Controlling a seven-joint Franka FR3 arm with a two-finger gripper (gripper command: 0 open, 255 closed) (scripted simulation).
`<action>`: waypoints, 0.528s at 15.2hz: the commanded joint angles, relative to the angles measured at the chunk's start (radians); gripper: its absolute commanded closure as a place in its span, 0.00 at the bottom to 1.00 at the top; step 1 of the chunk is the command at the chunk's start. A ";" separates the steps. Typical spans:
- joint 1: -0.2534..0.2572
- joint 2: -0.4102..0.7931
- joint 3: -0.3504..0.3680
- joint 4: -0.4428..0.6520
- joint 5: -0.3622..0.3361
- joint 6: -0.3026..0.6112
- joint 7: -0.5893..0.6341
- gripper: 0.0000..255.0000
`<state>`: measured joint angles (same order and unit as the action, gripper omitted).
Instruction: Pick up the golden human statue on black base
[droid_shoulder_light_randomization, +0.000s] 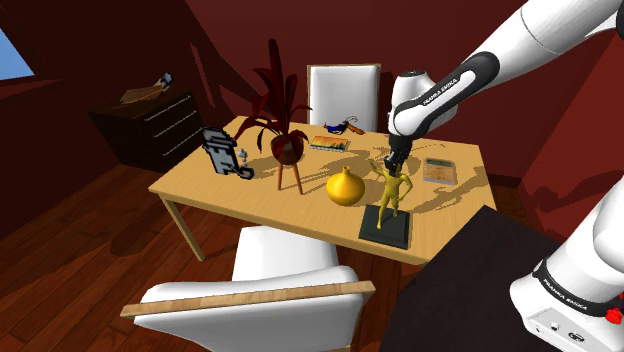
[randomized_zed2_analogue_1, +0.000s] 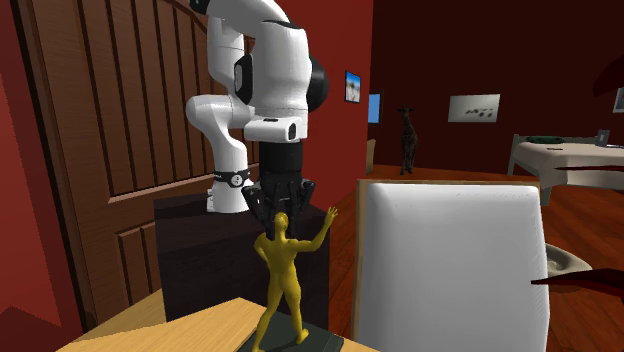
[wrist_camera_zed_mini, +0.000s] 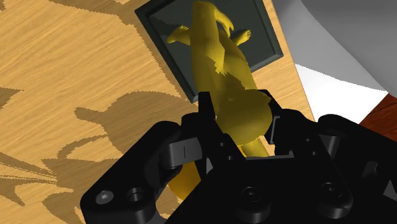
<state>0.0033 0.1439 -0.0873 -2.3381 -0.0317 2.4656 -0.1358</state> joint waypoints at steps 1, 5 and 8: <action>0.000 0.001 0.000 -0.001 0.000 0.000 0.000 1.00; 0.001 -0.029 0.000 0.008 -0.002 -0.039 0.000 1.00; 0.001 -0.059 -0.001 0.018 -0.005 -0.078 0.001 1.00</action>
<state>0.0021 0.0974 -0.0895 -2.3221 -0.0351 2.4010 -0.1390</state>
